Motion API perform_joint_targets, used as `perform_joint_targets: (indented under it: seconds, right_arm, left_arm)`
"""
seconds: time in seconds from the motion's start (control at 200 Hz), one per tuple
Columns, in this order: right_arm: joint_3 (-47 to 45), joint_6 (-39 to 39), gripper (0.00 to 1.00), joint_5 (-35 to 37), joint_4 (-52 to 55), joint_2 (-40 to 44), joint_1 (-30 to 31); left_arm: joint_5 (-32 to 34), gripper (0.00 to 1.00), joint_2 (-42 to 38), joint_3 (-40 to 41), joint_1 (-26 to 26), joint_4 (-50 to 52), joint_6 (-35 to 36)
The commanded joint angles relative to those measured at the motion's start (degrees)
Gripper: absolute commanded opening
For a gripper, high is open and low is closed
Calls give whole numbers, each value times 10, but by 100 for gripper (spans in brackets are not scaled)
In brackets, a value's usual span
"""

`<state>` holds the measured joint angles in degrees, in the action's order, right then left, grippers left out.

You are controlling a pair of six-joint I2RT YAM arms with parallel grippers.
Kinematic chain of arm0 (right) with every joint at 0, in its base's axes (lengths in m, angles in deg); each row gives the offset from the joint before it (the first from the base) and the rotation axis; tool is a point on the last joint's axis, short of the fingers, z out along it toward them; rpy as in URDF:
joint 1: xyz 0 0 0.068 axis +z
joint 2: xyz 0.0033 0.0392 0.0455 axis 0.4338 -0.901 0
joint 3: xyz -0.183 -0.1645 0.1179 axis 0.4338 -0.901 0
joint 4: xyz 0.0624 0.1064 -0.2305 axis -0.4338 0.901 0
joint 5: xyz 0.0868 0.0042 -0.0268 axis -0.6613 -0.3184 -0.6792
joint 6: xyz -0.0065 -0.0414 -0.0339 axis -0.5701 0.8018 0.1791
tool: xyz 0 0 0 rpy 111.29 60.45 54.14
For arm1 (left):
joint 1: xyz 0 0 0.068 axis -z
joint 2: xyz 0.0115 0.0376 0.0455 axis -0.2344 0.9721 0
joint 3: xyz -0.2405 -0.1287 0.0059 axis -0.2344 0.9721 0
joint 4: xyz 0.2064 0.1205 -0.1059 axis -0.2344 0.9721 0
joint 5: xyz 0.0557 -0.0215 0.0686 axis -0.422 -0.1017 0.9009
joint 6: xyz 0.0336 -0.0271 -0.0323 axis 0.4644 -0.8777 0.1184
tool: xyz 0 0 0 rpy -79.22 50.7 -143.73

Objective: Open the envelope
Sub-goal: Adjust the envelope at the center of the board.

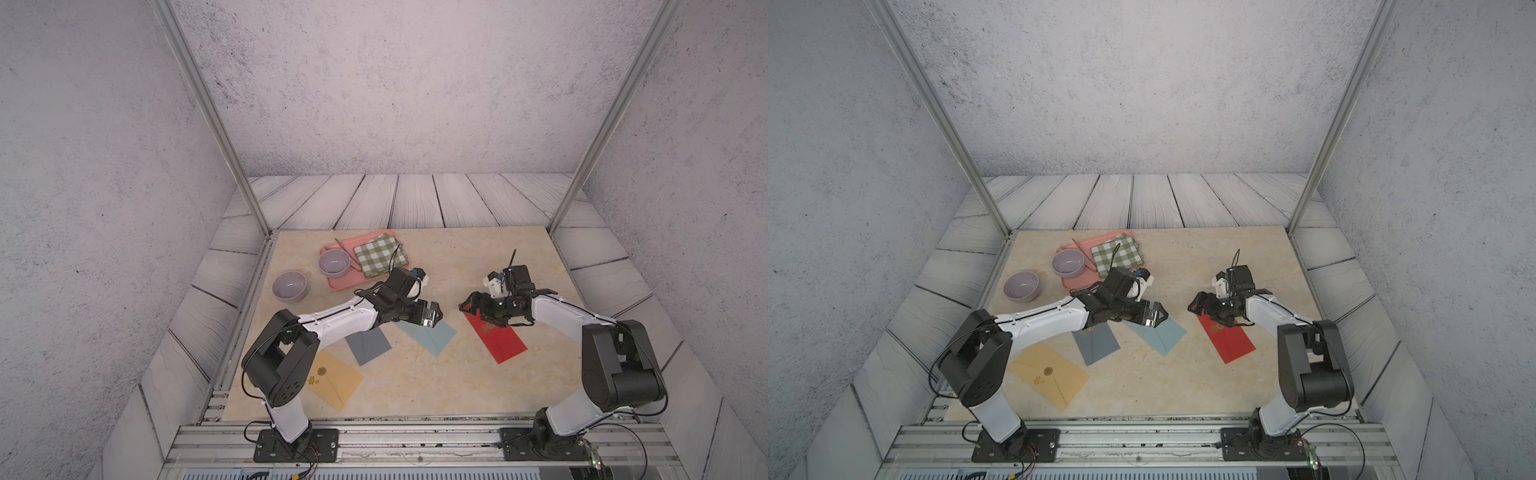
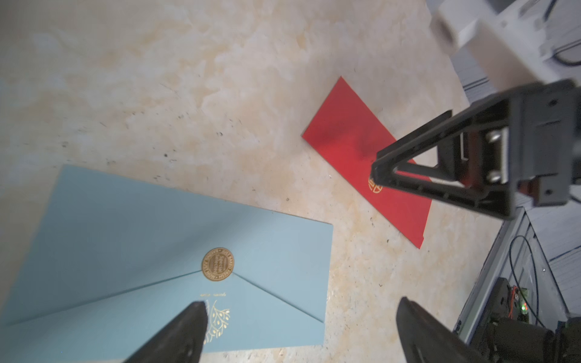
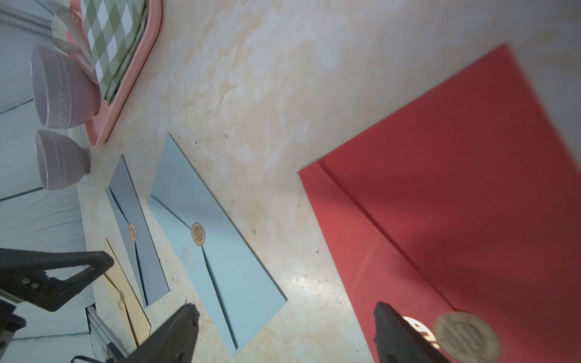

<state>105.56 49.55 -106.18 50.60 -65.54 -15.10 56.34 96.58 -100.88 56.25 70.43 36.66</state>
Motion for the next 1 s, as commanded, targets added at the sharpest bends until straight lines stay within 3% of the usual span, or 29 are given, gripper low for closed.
perform_joint_targets:
  seconds: [0.0,0.19,0.515,0.996]
  right_arm:
    - [32,17,89,-11,-3,-42,35]
    - [73,16,85,-24,-7,-105,77]
    - [100,34,84,-16,21,-161,93]
    - [-53,-31,82,-76,-70,-100,93]
  left_arm:
    - [56,99,-9,42,-15,-9,-47]
    - [32,99,-19,104,-25,-63,-102]
    - [28,99,14,102,-28,-62,-134]
    - [15,99,62,81,-31,-56,-150]
